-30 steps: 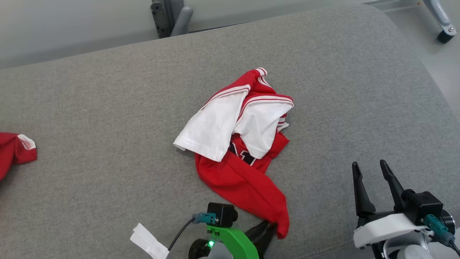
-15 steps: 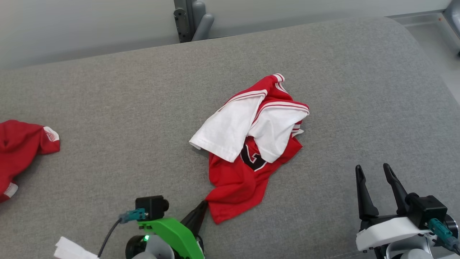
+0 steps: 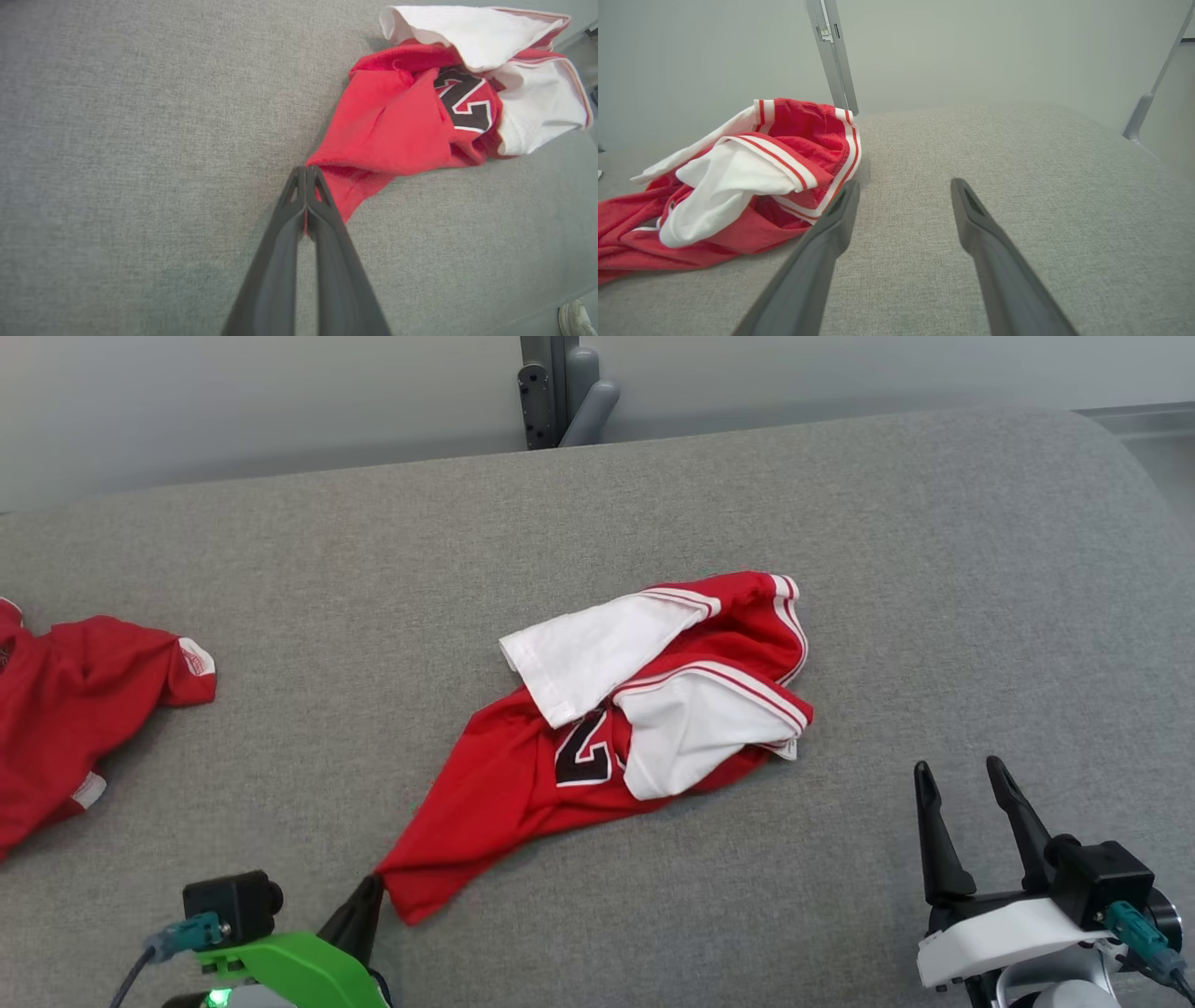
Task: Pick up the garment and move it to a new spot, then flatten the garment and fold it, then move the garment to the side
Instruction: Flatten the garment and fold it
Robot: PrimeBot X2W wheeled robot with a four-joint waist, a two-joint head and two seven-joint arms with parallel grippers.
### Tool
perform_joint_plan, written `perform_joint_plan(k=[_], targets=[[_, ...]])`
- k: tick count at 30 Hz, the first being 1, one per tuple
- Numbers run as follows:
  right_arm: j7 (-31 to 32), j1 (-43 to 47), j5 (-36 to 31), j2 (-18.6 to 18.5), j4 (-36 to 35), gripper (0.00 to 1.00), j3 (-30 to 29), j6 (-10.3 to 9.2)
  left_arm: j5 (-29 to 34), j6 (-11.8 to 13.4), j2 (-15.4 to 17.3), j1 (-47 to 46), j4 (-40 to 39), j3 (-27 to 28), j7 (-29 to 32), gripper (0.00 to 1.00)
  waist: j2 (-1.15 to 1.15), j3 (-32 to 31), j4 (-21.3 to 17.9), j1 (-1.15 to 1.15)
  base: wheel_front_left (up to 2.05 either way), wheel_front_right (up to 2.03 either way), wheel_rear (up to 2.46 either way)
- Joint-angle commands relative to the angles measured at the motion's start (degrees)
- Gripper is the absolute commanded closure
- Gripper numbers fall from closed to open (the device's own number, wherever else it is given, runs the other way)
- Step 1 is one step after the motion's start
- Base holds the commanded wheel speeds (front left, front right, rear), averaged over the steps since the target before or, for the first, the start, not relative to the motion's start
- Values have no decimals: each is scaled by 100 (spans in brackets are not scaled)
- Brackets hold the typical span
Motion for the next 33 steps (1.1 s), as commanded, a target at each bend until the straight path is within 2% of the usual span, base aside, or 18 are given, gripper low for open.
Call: perform_joint_plan(k=[1, 5, 6, 8, 10, 11, 16, 23, 27, 33], targets=[[-19, -8, 4, -19, 7, 0, 12, -2, -58, 21, -12, 85, -36, -28, 6, 100, 26, -5, 10, 0, 0, 0, 0], [-19, -15, 23, -18, 37, 0, 87, -2, -85, -14, -195, 213, 177, -85, -65, 100, 26, -5, 4, 0, 0, 0, 0], [-19, -22, 25, -18, 42, 0, 101, -2, -121, -37, -264, 237, 244, -70, -120, 84, 26, -5, 1, 0, 0, 0, 0], [-19, -27, 28, -19, 37, 0, 127, -2, -97, -71, -359, 265, 434, -77, -220, 74, 26, -3, -5, 0, 0, 0, 0], [-19, -31, 28, -19, 25, 0, 144, -2, -40, -84, -447, 259, 662, -48, -369, 51, 26, 8, -8, 0, 0, 0, 0], [-19, -31, 26, -19, 20, 0, 147, -2, -9, -84, -499, 254, 761, -43, -446, 0, 26, 11, -8, 0, 0, 0, 0], [-19, -42, -26, -17, -52, 0, 243, -2, -141, -104, -718, 350, 1083, 126, -785, 0, 26, 16, -12, 0, 0, 0, 0], [-19, -99, -42, -19, -89, 0, 643, -2, -250, -209, -913, 537, 892, 216, -977, 0, 26, -9, 68, 0, 0, 0, 0], [-19, -168, -42, -17, 102, 0, 1001, -2, -239, -229, -926, 507, 658, 233, -1005, 0, 26, -51, 156, 0, 0, 0, 0], [-19, -433, 157, -19, 630, 0, 1848, -2, -125, -213, -980, 317, 476, 205, -983, 0, 26, -24, 248, 0, 0, 0, 0]])
